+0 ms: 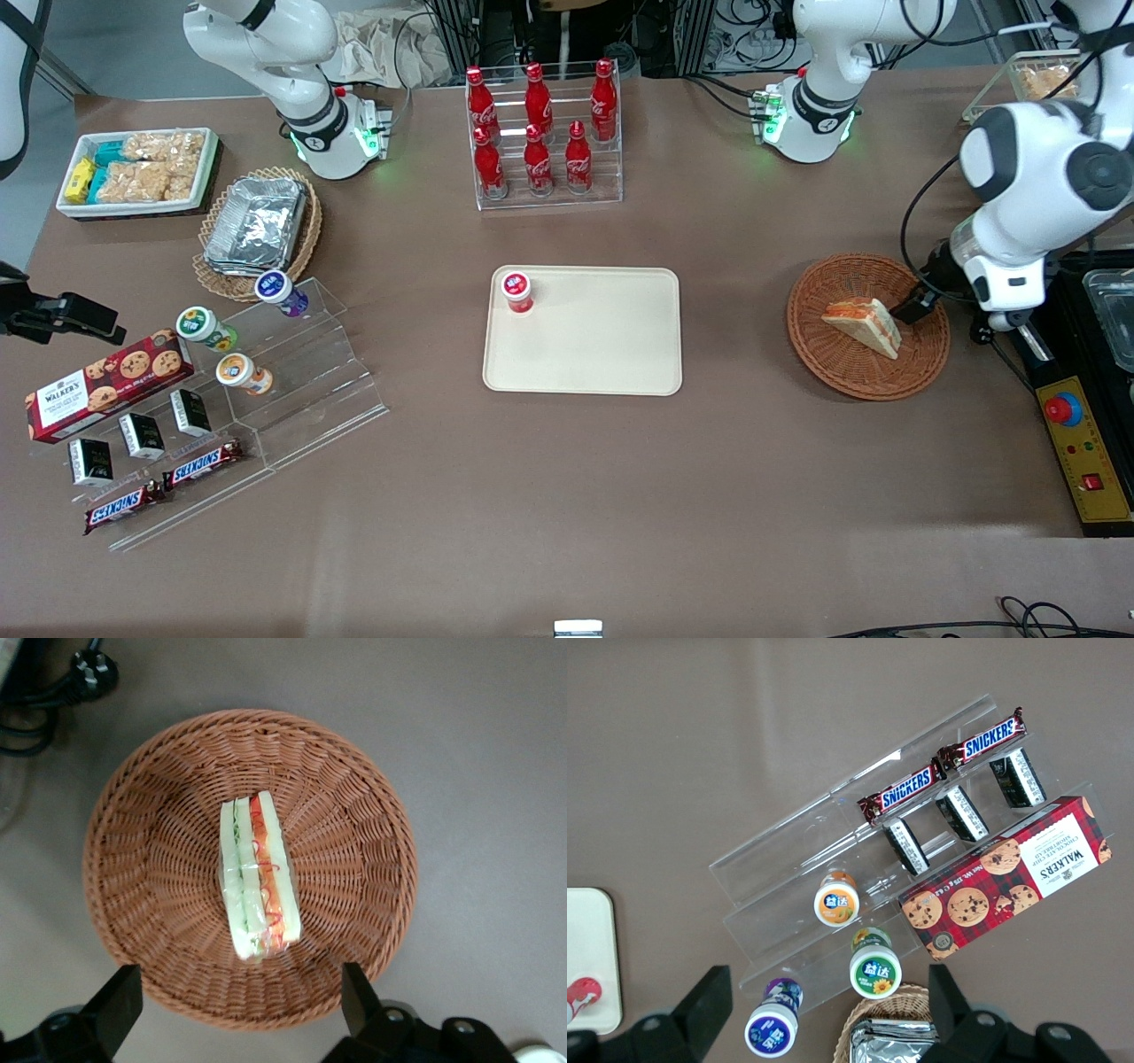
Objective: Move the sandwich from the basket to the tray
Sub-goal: 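Move the left gripper down over the wrapped sandwich in the wicker basket, then close the left gripper on the wrapped sandwich's edge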
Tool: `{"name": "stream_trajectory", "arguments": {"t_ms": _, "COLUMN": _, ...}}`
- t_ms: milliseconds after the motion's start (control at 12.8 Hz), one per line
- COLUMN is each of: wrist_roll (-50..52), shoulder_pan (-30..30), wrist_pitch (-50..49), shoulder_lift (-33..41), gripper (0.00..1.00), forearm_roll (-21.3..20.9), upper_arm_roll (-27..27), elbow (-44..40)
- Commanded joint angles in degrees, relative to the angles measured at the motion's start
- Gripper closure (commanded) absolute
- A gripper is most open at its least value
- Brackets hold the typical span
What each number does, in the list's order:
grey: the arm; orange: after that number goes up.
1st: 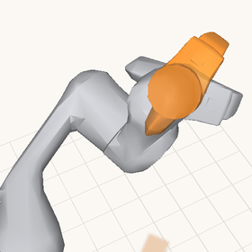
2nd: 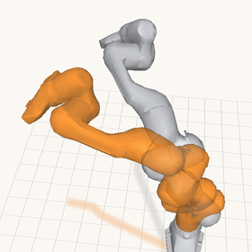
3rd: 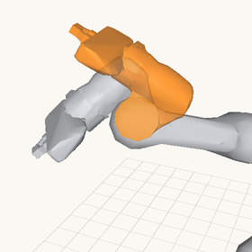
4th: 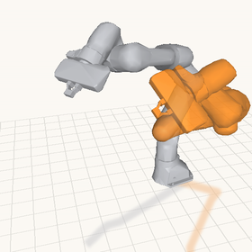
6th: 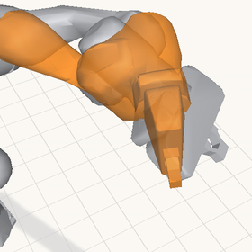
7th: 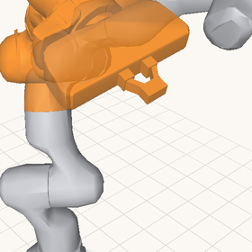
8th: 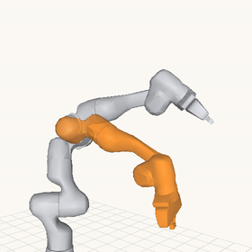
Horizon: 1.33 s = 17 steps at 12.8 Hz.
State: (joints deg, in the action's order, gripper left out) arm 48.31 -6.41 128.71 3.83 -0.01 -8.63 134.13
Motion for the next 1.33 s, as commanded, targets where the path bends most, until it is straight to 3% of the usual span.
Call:
{"name": "stream_trajectory", "arguments": {"t_ms": 0, "wrist_roll": 3.79, "shoulder_pan": -0.01, "wrist_pitch": 8.98, "shoulder_lift": -3.37, "gripper": 0.00, "forearm_roll": 0.45, "upper_arm_roll": 0.10, "elbow": 3.68}}
{"name": "stream_trajectory", "arguments": {"t_ms": 549, "wrist_roll": 5.39, "shoulder_pan": -0.10, "wrist_pitch": 24.22, "shoulder_lift": -11.56, "gripper": 0.00, "forearm_roll": 0.71, "upper_arm_roll": 0.28, "elbow": 8.69}}
{"name": "stream_trajectory", "arguments": {"t_ms": 627, "wrist_roll": 5.39, "shoulder_pan": -0.10, "wrist_pitch": 24.14, "shoulder_lift": -11.92, "gripper": 0.11, "forearm_roll": 0.97, "upper_arm_roll": 0.37, "elbow": 8.69}}
{"name": "stream_trajectory", "arguments": {"t_ms": 706, "wrist_roll": 5.48, "shoulder_pan": -0.19, "wrist_pitch": 24.22, "shoulder_lift": -12.09, "gripper": 0.37, "forearm_roll": 1.15, "upper_arm_roll": 0.54, "elbow": 8.69}}
{"name": "stream_trajectory", "arguments": {"t_ms": 784, "wrist_roll": 5.48, "shoulder_pan": -0.19, "wrist_pitch": 24.22, "shoulder_lift": -12.01, "gripper": 0.72, "forearm_roll": 1.15, "upper_arm_roll": 0.72, "elbow": 8.78}}
{"name": "stream_trajectory", "arguments": {"t_ms": 863, "wrist_roll": 5.48, "shoulder_pan": -0.45, "wrist_pitch": 24.22, "shoulder_lift": -12.09, "gripper": 1.00, "forearm_roll": 1.15, "upper_arm_roll": 0.72, "elbow": 8.87}}
{"name": "stream_trajectory", "arguments": {"t_ms": 1255, "wrist_roll": 4.34, "shoulder_pan": -0.54, "wrist_pitch": 20.38, "shoulder_lift": -8.34, "gripper": 1.00, "forearm_roll": 0.28, "upper_arm_roll": 1.33, "elbow": 7.91}}
